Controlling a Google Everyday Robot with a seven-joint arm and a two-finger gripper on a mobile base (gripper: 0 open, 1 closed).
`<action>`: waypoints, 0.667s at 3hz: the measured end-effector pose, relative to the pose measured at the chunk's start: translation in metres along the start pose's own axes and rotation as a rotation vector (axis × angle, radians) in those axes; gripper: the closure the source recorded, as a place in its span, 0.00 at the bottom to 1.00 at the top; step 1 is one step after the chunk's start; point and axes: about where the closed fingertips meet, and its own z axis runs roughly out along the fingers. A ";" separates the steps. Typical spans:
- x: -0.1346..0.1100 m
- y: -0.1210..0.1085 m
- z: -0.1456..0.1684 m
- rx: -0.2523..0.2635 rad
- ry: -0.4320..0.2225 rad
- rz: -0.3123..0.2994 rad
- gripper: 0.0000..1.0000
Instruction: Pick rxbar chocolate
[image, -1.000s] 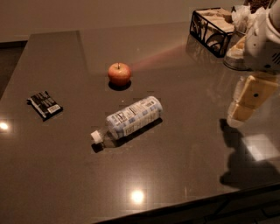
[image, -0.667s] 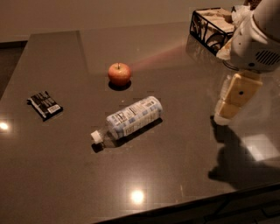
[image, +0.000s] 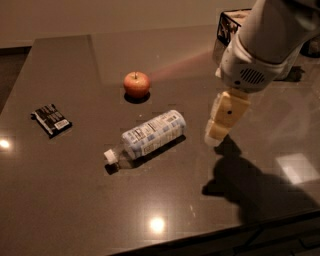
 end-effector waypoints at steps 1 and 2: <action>-0.039 -0.001 0.020 0.026 -0.003 0.035 0.00; -0.074 -0.007 0.036 0.028 -0.008 0.089 0.00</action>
Offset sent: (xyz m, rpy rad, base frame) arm 0.0574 0.1181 -0.0189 0.0445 0.0144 -0.1594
